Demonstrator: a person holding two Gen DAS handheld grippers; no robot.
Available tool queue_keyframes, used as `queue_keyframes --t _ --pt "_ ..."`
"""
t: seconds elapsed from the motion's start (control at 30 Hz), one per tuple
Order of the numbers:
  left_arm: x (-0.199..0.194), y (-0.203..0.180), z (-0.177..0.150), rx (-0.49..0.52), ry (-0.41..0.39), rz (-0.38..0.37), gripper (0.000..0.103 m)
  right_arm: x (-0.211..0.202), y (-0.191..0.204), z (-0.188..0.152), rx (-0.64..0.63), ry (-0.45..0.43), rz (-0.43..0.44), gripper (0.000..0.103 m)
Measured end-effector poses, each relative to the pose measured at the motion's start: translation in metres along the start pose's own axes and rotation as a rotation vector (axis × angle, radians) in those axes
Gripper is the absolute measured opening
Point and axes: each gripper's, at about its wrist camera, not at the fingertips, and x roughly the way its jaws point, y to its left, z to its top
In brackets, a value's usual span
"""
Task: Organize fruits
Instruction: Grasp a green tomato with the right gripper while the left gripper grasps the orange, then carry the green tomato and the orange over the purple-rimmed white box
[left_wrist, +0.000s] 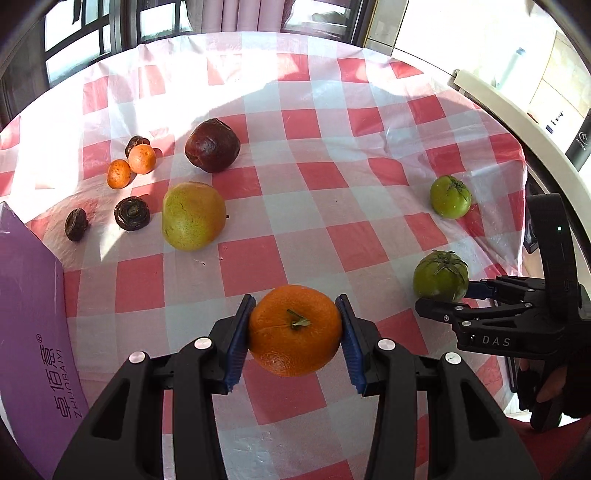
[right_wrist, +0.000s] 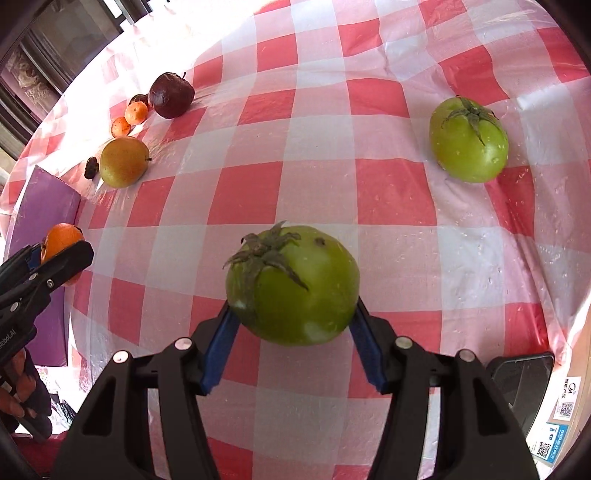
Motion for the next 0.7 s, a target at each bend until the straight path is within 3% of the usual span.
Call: queue_keyframes --t 0.1,0.13,0.2,0.27,0.33,0.37,0.53,0.63,0.67,0.7 --pt "-0.028 0.019 0.009 -0.025 -0.053 0.012 0.042 -0.009 0.026 0.005 -0.050 -0.024 0.011 0.051" --pt "-0.038 0.026 0.010 -0.038 -0.070 0.011 0.042 -0.014 0.035 0.007 -0.069 -0.047 0.013 0.045" --pt "-0.056 0.041 0.010 -0.068 -0.100 0.012 0.042 -0.021 0.049 0.015 -0.090 -0.084 0.016 0.023" --pt "-0.067 0.054 0.007 -0.086 -0.113 0.021 0.042 -0.012 0.052 0.022 -0.067 -0.054 -0.009 0.022" --pt "-0.068 0.062 0.005 -0.081 -0.107 0.035 0.043 0.003 0.050 0.024 -0.028 -0.002 -0.034 0.048" --pt "-0.068 0.066 0.004 -0.078 -0.102 0.036 0.043 0.009 0.048 0.024 -0.011 0.011 -0.048 0.078" --pt "-0.073 0.070 0.000 -0.049 -0.102 0.024 0.043 0.025 0.067 0.045 -0.108 -0.040 -0.122 0.083" --pt "-0.078 0.072 -0.002 -0.047 -0.105 0.026 0.043 0.046 0.072 0.068 -0.144 0.003 -0.180 0.089" --pt "-0.081 0.073 -0.002 -0.045 -0.107 0.031 0.043 0.051 0.071 0.073 -0.149 0.009 -0.196 0.081" --pt "-0.084 0.073 -0.002 -0.043 -0.110 0.038 0.043 0.053 0.069 0.076 -0.157 0.009 -0.238 0.063"
